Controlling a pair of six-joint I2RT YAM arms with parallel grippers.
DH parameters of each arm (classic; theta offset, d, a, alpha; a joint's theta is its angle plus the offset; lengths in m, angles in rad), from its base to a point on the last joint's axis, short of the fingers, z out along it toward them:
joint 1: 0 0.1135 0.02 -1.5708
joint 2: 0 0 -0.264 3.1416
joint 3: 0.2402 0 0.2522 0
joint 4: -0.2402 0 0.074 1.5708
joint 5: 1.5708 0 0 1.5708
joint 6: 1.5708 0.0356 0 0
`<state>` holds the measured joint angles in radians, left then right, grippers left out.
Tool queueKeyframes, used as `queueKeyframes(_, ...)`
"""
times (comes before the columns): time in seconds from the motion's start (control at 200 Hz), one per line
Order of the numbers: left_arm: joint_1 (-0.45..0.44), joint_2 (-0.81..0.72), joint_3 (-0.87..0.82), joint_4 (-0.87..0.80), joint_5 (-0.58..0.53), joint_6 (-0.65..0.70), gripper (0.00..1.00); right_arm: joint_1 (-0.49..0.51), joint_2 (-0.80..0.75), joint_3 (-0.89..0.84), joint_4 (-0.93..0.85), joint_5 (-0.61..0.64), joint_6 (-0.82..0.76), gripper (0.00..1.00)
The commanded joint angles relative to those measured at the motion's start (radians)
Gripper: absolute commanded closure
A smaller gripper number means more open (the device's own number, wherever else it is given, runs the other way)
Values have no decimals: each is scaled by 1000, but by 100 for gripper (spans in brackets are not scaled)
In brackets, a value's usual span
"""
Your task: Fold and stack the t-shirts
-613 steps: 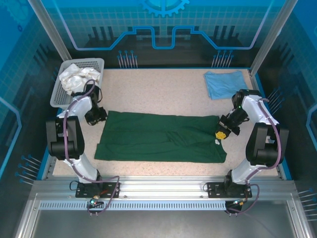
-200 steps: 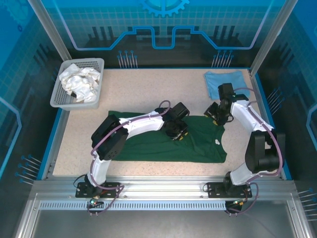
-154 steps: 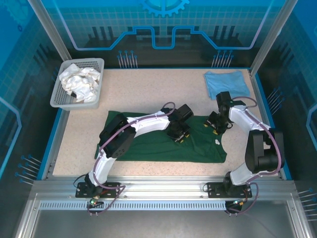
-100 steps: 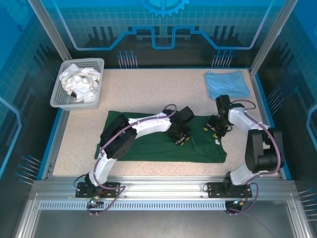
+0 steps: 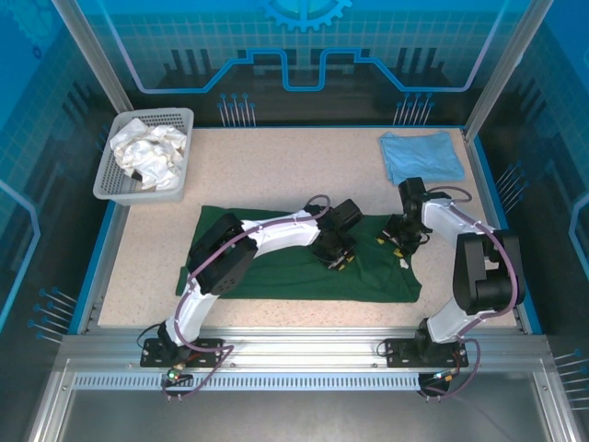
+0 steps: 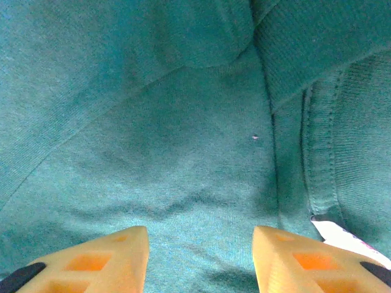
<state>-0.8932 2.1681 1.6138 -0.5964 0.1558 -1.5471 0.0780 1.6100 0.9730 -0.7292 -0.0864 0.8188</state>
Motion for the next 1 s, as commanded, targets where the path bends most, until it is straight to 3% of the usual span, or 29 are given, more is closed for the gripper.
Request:
queueKeyframes(0.0, -2, 34, 7, -6, 32, -19, 76, -2, 14, -19, 5, -9, -10, 51)
queueKeyframes(0.14, -2, 41, 12, -9, 36, -19, 75, -9, 27, -16, 2, -9, -17, 51)
queueKeyframes(0.3, -1, 42, 26, -22, 34, -10, 87, -14, 45, -17, 9, -10, -18, 51)
queueKeyframes(0.545, 7, 22, 40, -53, 9, 24, 91, -22, 73, -25, 13, -13, -34, 53)
queueKeyframes(0.75, 6, 6, 150, -166, -57, 149, 98, -34, 77, -56, 27, -3, -41, 53)
queueKeyframes(0.99, 14, -7, 238, -292, -73, 280, 100, -43, 132, -27, 14, 13, -43, 53)
